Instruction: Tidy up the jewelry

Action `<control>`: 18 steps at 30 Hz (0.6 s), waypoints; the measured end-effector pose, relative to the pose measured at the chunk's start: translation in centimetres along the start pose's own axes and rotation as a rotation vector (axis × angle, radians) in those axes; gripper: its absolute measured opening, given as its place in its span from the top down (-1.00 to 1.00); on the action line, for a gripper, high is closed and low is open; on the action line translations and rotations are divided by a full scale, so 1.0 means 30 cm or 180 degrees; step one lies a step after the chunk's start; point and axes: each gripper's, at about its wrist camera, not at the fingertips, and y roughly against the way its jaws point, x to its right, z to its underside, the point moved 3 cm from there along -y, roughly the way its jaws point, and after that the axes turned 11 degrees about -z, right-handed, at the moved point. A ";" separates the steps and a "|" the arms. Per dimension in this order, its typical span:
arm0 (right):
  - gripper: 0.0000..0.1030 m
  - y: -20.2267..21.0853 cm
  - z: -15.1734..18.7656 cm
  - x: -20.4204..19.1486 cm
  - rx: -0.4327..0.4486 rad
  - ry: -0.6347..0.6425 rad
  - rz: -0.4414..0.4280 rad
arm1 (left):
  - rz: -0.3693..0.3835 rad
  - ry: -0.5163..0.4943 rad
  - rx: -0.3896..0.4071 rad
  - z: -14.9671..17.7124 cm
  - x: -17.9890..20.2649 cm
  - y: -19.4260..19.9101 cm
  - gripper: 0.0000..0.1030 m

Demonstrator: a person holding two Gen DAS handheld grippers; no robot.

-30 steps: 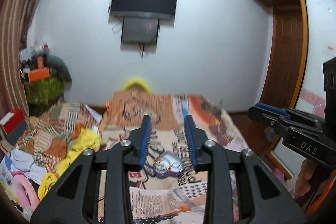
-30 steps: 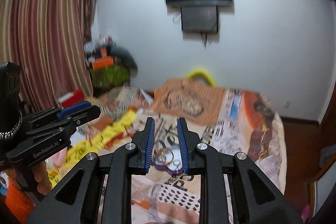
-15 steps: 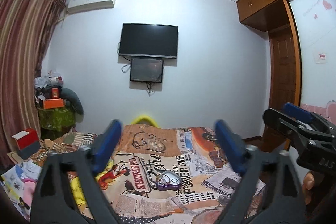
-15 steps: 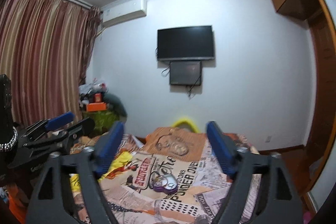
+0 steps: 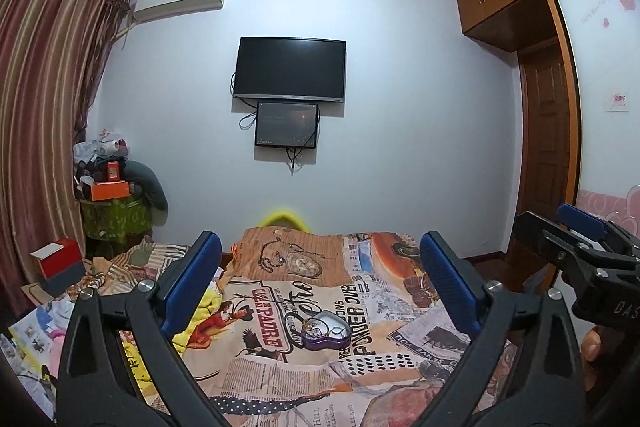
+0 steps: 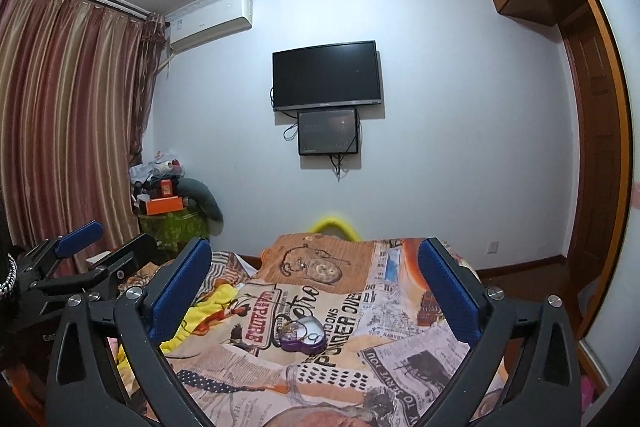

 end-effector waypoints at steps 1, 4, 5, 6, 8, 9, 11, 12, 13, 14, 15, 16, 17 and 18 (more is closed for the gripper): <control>-0.99 0.009 0.009 -0.002 -0.0003 -0.0003 0.0000 | 0.0001 0.0002 -0.0007 0.001 0.000 -0.002 -0.94; -0.99 0.012 0.015 0.000 -0.0018 -0.0016 0.0000 | -0.0001 0.0002 -0.0025 0.006 0.002 -0.005 -0.94; -0.99 0.012 0.014 0.002 -0.0027 -0.0022 -0.0003 | -0.0003 -0.0001 -0.0031 0.008 0.003 -0.007 -0.94; -0.99 0.017 0.023 0.006 -0.0034 -0.0026 -0.0005 | -0.0006 -0.0006 -0.0038 0.009 0.003 -0.011 -0.94; -0.99 0.014 0.026 0.011 -0.0056 -0.0038 -0.0009 | -0.0010 -0.0014 -0.0052 0.012 0.006 -0.016 -0.94; -0.99 0.013 0.029 0.012 -0.0065 -0.0042 -0.0008 | -0.0011 -0.0017 -0.0056 0.016 0.009 -0.015 -0.94; -0.99 0.011 0.029 0.017 -0.0086 -0.0053 -0.0006 | -0.0011 -0.0022 -0.0070 0.020 0.008 -0.019 -0.94; -0.99 0.011 0.031 0.018 -0.0096 -0.0061 -0.0006 | -0.0011 -0.0022 -0.0078 0.020 0.006 -0.022 -0.94; -0.99 0.011 0.034 0.017 -0.0104 -0.0068 -0.0006 | -0.0009 -0.0024 -0.0088 0.021 0.006 -0.025 -0.94; -0.99 0.012 0.034 0.021 -0.0112 -0.0076 -0.0007 | -0.0007 -0.0026 -0.0096 0.023 0.006 -0.027 -0.94; -0.99 0.011 0.036 0.022 -0.0120 -0.0081 -0.0007 | -0.0005 -0.0028 -0.0103 0.026 0.008 -0.028 -0.94; -0.99 0.010 0.038 0.025 -0.0130 -0.0086 -0.0007 | -0.0002 -0.0029 -0.0111 0.028 0.009 -0.030 -0.94; -0.99 0.012 0.037 0.027 -0.0141 -0.0090 -0.0004 | -0.0001 -0.0030 -0.0121 0.029 0.010 -0.032 -0.94; -0.99 0.012 0.037 0.028 -0.0150 -0.0094 -0.0002 | 0.0000 -0.0031 -0.0126 0.029 0.009 -0.033 -0.94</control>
